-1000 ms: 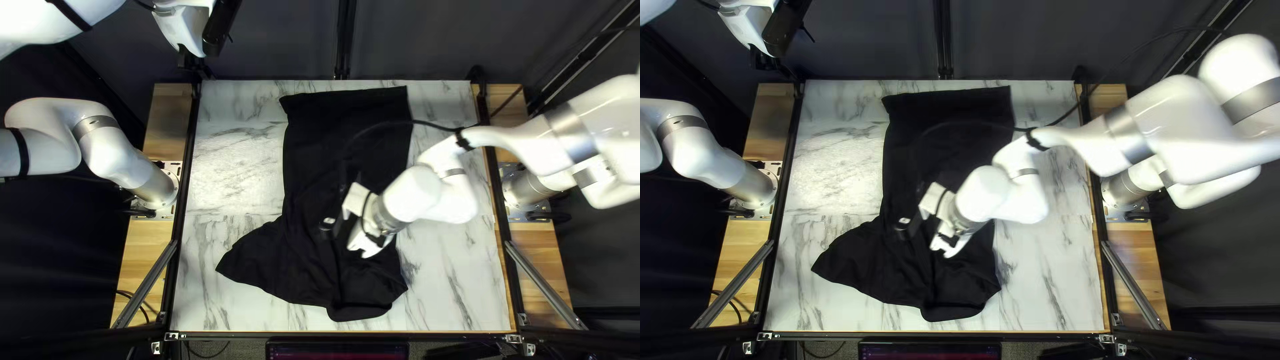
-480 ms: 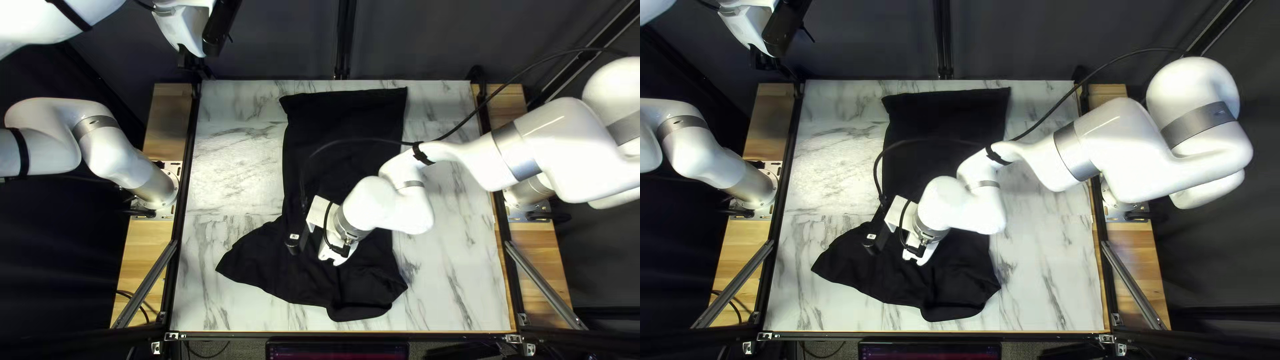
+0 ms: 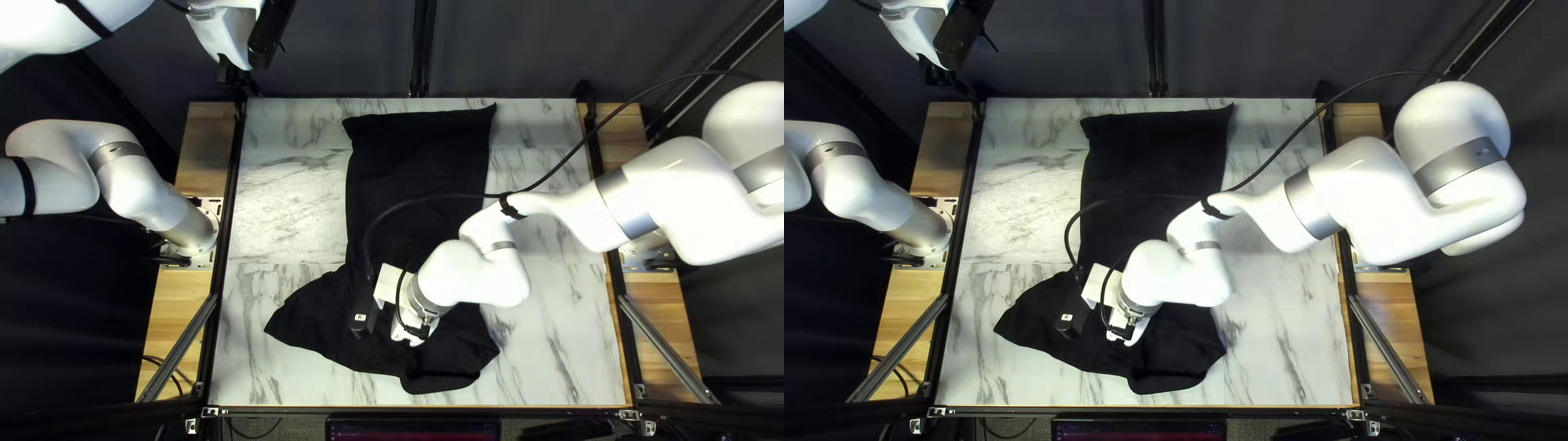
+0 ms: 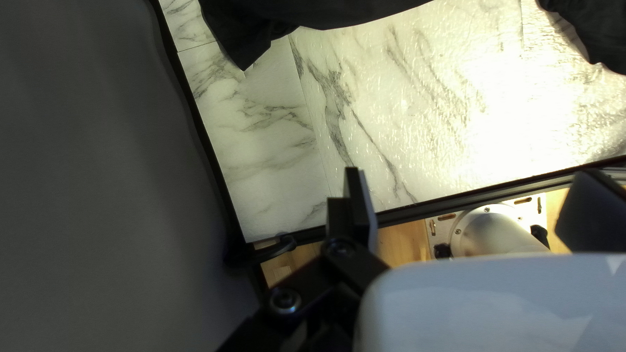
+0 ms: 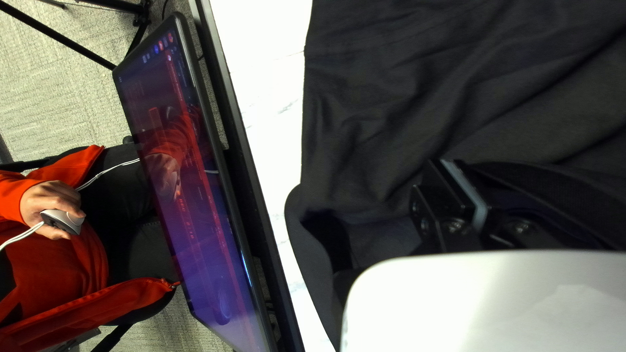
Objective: Fold t-shirt
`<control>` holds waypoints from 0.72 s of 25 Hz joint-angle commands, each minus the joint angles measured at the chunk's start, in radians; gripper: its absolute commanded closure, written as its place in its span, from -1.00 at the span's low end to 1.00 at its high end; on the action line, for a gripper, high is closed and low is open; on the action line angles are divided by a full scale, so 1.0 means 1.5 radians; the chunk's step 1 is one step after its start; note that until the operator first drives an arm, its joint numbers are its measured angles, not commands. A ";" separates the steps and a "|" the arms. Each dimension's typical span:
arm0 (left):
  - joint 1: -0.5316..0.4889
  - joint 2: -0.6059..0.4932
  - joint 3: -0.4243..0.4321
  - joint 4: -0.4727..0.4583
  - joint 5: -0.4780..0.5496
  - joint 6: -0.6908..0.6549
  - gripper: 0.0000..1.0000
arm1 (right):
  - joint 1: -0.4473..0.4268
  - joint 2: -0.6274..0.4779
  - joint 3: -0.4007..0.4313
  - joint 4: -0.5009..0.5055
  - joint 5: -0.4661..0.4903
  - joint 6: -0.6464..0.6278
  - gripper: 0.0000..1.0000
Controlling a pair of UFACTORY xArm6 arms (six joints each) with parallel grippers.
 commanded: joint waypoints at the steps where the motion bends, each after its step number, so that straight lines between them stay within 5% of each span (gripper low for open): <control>1: 0.000 0.000 0.000 0.000 0.000 0.000 -1.00 | 0.007 0.009 -0.012 -0.005 0.009 -0.001 1.00; 18: 0.000 0.000 0.000 0.000 0.000 0.000 -1.00 | 0.043 0.025 -0.066 -0.055 0.053 0.040 1.00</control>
